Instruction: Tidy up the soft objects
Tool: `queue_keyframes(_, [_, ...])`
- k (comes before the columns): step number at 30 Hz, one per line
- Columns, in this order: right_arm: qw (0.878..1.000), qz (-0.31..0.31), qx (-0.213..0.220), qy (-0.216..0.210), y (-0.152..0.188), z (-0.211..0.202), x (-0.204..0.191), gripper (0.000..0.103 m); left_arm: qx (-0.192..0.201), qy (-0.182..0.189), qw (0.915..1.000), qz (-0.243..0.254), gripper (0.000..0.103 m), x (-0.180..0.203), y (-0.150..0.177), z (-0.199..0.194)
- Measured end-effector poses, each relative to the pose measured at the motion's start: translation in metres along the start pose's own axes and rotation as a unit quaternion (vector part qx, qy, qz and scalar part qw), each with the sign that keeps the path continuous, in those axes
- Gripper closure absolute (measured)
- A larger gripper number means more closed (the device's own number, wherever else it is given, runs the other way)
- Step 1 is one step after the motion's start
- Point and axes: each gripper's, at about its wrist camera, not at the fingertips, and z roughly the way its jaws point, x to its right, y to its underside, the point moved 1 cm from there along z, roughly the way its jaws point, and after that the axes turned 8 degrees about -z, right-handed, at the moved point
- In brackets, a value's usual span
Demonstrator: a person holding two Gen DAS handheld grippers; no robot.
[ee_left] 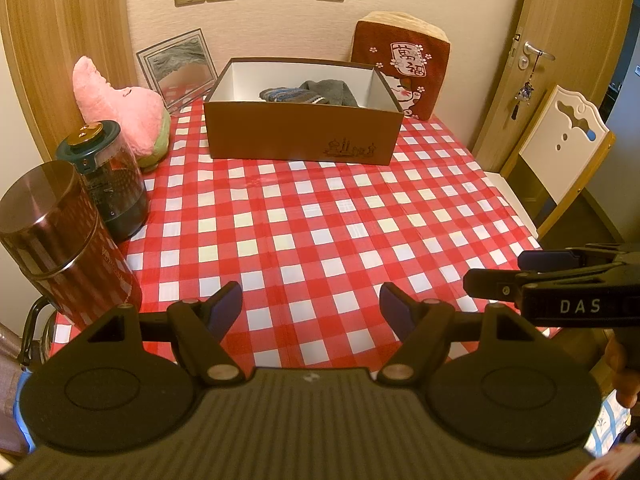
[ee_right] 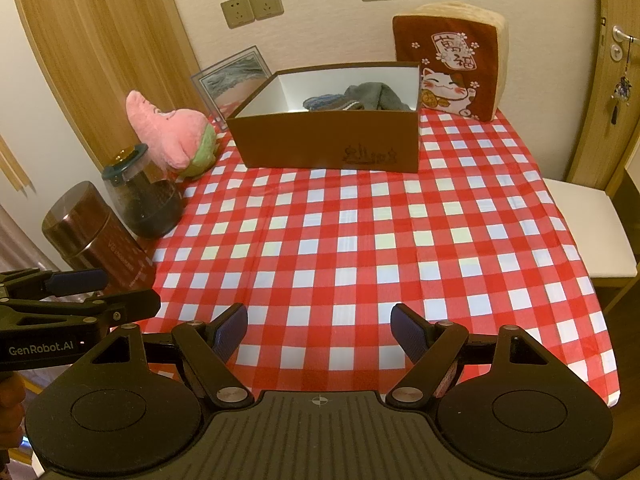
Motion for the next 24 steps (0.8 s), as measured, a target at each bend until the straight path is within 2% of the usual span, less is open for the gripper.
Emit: queue_keyframes(24, [1.0,0.002,0.0,0.0,-0.001,0.0016,0.0001,0.025,0.0,0.0,1.0,0.001,0.029,0.0009,-0.0025,0.0024])
